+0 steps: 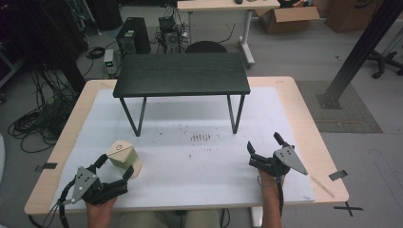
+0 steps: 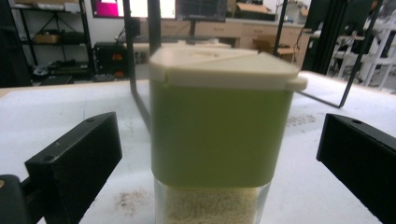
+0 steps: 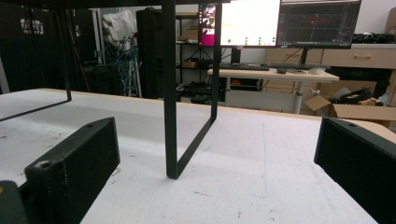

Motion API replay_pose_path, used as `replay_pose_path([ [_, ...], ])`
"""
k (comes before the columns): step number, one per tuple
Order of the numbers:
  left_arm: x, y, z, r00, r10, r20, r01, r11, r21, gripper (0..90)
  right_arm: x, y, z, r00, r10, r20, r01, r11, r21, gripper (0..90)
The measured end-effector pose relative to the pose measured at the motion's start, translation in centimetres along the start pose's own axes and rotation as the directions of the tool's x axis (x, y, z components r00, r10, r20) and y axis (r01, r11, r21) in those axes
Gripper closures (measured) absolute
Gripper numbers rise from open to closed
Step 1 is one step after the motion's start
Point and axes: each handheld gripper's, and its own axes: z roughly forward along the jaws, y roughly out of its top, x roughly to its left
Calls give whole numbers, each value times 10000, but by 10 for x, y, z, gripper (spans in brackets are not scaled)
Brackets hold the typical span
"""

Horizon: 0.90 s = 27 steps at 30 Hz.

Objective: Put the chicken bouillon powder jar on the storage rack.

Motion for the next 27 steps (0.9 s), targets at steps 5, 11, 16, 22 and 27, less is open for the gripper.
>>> replay_pose_path([
  [5,-3,-2,10,9996,296,-48,-294,9986,435,12,0,0,0,10000,-15,1,15,10000,-3,0],
  [11,-5,-1,16,9988,409,-253,-388,9963,766,34,0,0,0,10000,-5,1,5,10000,-11,0],
  [16,-5,0,20,9985,432,-332,-394,9935,1071,60,0,0,0,10000,8,1,-8,10000,-23,0],
  [22,-7,0,23,9979,559,-325,-510,9893,1370,134,0,0,0,10000,14,2,-14,10000,-27,0],
  [27,-8,1,25,9971,614,-441,-538,9862,1567,190,0,0,0,10000,3,1,-3,10000,-37,0],
])
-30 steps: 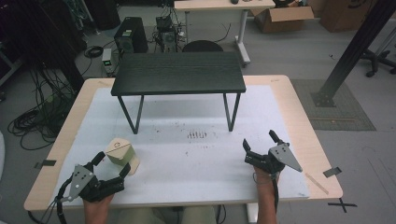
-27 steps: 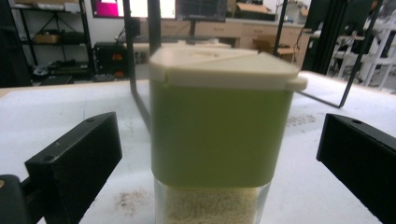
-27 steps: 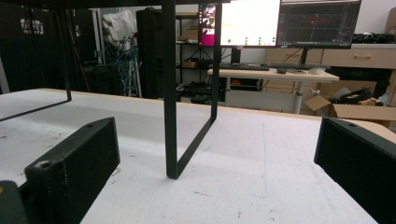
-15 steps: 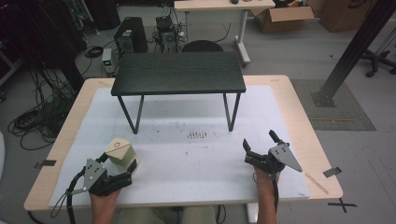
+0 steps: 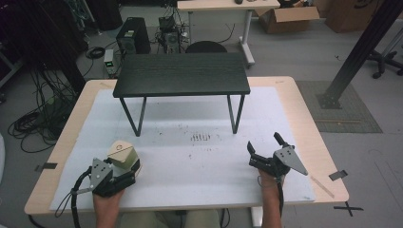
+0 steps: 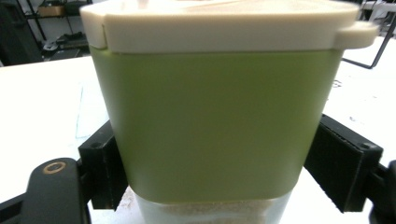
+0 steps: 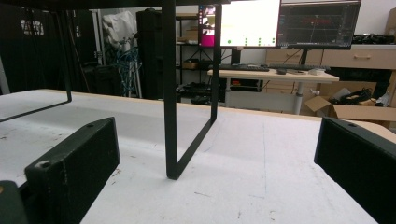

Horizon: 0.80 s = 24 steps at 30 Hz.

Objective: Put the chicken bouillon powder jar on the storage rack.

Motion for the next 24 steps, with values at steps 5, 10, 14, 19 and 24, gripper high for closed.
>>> replay_pose_path([
  [5,0,0,0,9998,-106,-177,106,9999,-5,238,0,0,0,10000,-3,4,3,10000,-7,0],
  [10,1,0,0,9994,-188,-286,187,9998,-10,289,0,0,0,10000,6,1,-6,10000,-18,0],
  [14,1,0,0,9992,-177,-350,178,9998,36,292,0,0,0,10000,10,1,-10,10000,-22,0],
  [19,1,0,0,9993,-221,-292,222,9997,39,293,0,0,0,10000,10,4,-10,10000,-32,0],
  [24,5,3,0,9989,-454,-148,456,9989,100,296,0,0,0,10000,20,-2,-20,10000,-37,0],
])
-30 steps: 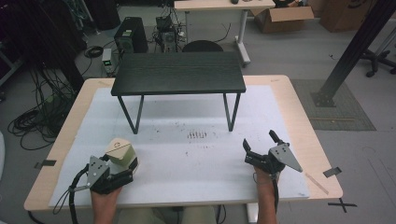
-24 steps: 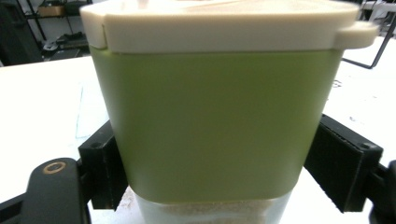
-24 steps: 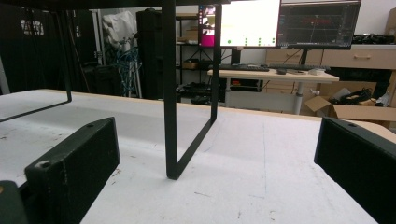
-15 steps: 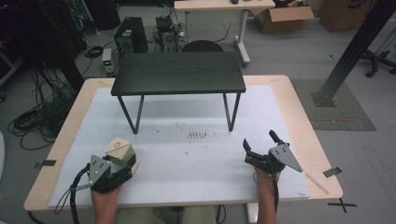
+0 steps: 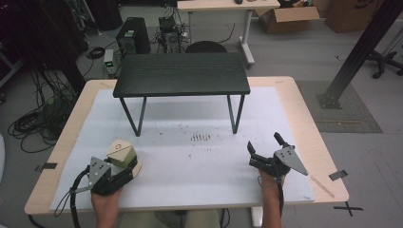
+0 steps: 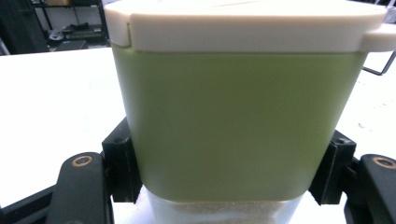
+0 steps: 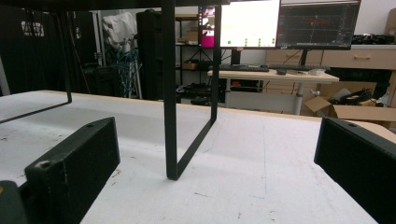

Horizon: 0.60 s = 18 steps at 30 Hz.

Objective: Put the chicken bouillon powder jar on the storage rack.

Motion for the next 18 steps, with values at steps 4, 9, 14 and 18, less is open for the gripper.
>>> replay_pose_path([
  [4,1,3,-1,9999,36,111,-34,9998,-207,296,0,0,0,10000,0,0,0,10000,-2,0],
  [9,0,13,-3,9997,143,206,-132,9985,-526,296,0,0,0,10000,1,-3,-1,10000,3,0],
  [14,-1,26,-7,9988,159,455,-119,9962,-866,296,0,0,0,10000,12,-7,-12,10000,-8,0],
  [18,-2,35,-9,9982,139,583,-77,9944,-1051,296,0,0,0,10000,24,-5,-24,10000,-19,0],
])
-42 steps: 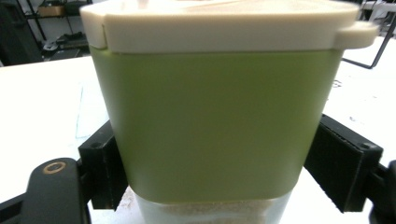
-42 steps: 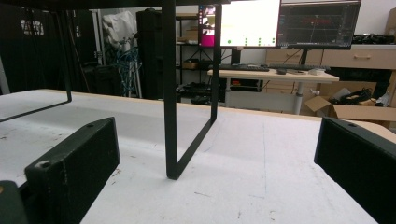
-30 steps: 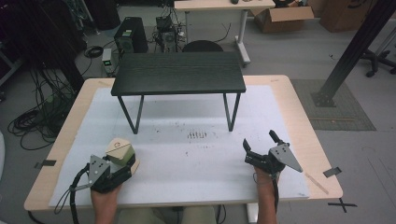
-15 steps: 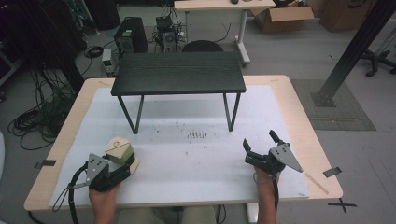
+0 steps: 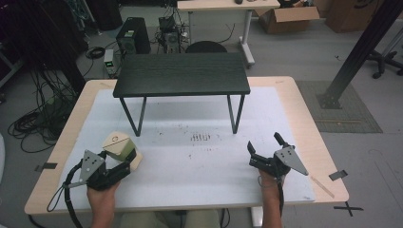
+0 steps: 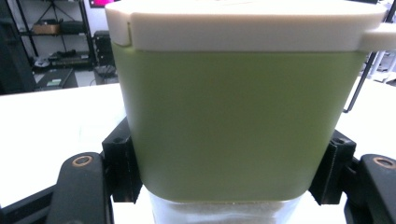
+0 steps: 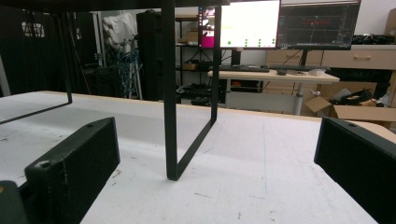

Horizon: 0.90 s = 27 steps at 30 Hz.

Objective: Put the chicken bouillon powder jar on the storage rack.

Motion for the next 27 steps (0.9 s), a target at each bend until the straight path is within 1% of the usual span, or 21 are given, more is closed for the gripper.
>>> replay_pose_path([
  [4,-1,6,-1,9999,-62,127,64,9999,-159,296,0,0,0,10000,-2,-7,2,10000,5,0],
  [5,-1,10,-1,9996,-163,250,170,9995,-279,296,0,0,0,10000,7,-3,-7,10000,5,0],
  [8,-3,18,-1,9994,-91,326,105,9990,-431,296,0,0,0,10000,12,1,-12,10000,-8,0],
  [12,-4,30,-2,9984,-206,532,242,9974,-684,296,0,0,0,10000,13,-1,-13,10000,-10,0],
  [17,-8,47,-3,9968,-186,777,259,9952,-939,295,0,0,0,10000,45,-8,-45,10000,-34,0],
  [20,-11,60,0,9949,-194,989,303,9935,-1098,296,0,0,-1,10000,41,-11,-41,10000,-40,0],
  [21,-11,60,0,9949,-194,989,303,9935,-1098,296,0,0,-1,10000,41,-11,-41,10000,-40,0],
  [22,-13,68,2,9938,-146,1100,281,9921,-1221,296,0,0,-1,10000,38,-10,-38,10000,-43,0],
  [23,-13,68,2,9938,-146,1100,281,9921,-1221,296,0,0,-1,10000,38,-10,-38,10000,-43,0],
  [25,-16,78,6,9927,31,1209,127,9915,-1294,295,0,0,0,10000,43,-12,-43,10000,-32,0],
  [26,-16,78,6,9927,31,1209,127,9915,-1294,295,0,0,0,10000,40,-13,-40,10000,-34,0],
  [27,-18,84,9,9910,59,1338,124,9907,-1352,296,0,0,-1,10000,42,-14,-42,10000,-42,0],
])
